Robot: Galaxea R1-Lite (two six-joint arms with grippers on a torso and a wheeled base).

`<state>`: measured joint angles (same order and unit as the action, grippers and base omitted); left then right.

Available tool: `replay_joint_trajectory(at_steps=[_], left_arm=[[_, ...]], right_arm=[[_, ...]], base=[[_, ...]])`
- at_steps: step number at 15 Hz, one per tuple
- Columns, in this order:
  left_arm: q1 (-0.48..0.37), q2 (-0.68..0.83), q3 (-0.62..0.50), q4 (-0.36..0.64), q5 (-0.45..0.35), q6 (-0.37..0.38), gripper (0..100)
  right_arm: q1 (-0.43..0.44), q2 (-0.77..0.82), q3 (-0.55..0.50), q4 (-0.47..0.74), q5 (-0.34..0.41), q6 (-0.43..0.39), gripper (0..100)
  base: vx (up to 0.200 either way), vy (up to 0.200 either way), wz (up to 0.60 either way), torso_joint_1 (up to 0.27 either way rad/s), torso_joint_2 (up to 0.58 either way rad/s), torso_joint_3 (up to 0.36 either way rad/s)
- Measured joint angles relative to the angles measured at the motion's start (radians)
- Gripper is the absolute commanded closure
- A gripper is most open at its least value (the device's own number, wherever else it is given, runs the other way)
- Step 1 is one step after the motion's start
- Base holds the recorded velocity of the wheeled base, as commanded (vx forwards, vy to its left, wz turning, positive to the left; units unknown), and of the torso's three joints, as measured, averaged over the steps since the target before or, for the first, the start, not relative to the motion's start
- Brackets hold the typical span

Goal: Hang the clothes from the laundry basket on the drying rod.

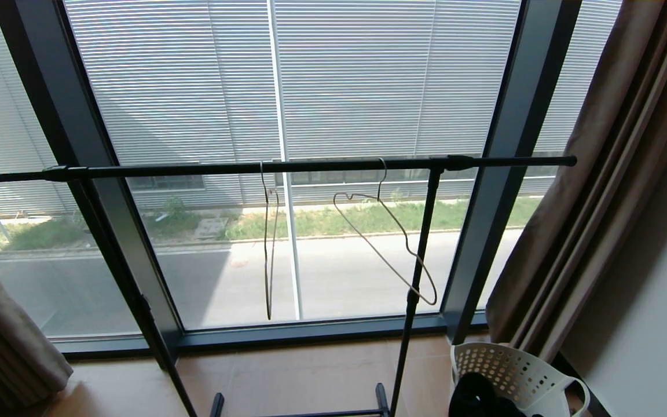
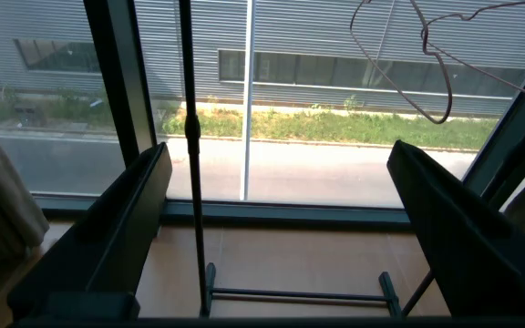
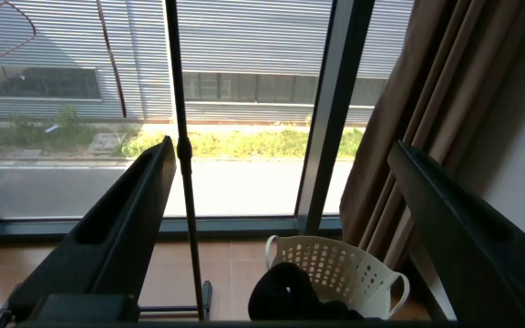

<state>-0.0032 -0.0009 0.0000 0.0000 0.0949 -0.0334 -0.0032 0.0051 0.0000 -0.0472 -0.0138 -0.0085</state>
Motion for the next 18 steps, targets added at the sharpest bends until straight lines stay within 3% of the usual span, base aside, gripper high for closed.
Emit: replay_joint_trajectory(at_steps=[18], left_arm=[[0.000, 0.000, 0.000, 0.000, -0.003, -0.003, 0]], right_arm=[[0.000, 0.000, 0.000, 0.001, 0.001, 0.007, 0]], base=[[0.000, 0.000, 0.00, 0.000, 0.00, 0.000]])
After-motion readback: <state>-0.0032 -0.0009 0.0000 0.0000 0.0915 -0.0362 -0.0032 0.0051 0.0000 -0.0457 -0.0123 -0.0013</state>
